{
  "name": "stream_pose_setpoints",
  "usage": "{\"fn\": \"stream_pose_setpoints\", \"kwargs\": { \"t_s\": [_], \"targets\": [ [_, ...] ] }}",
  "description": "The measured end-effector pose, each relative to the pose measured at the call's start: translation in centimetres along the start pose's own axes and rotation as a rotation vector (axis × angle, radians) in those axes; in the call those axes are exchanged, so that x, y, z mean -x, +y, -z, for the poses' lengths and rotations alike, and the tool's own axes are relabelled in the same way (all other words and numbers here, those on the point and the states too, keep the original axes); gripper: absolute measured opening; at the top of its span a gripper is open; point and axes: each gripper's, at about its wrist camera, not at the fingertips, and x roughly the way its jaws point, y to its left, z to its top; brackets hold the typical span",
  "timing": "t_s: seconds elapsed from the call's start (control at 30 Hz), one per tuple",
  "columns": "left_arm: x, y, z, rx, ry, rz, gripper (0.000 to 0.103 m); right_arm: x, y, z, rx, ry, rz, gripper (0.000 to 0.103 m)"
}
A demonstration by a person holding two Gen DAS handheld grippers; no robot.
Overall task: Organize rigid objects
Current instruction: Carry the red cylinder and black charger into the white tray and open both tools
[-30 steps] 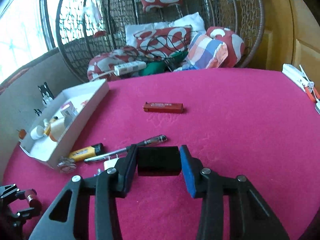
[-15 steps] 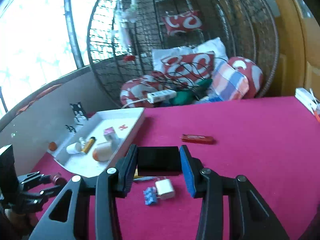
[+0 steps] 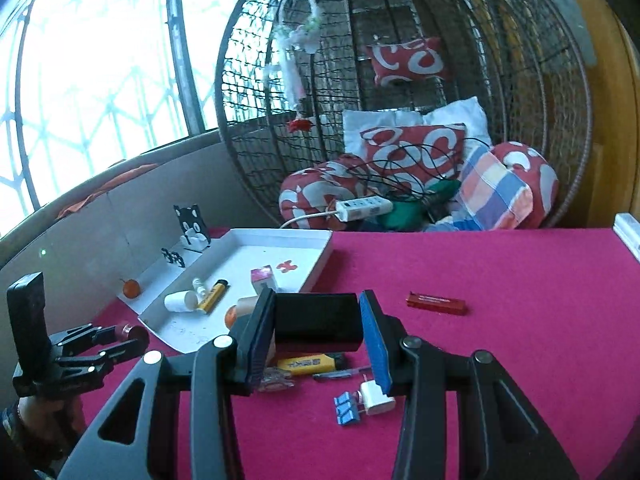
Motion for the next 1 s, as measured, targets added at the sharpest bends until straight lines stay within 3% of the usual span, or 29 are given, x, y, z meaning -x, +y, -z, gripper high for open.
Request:
{"fn": "stream_pose_setpoints", "kwargs": {
  "t_s": [0.67,1.0],
  "targets": [
    [1.2,3.4,-4.4,0.008,-0.091,-0.054,0.047,-2.7,5.7,-4.3,0.088,-0.017,-0.124,0.042],
    [-2.3,6.1,-7.3,0.005,-0.082,-0.168,0.047,-5.6,8.8,-4.7,0.14,0.021,-0.175,0.042]
  ]
}}
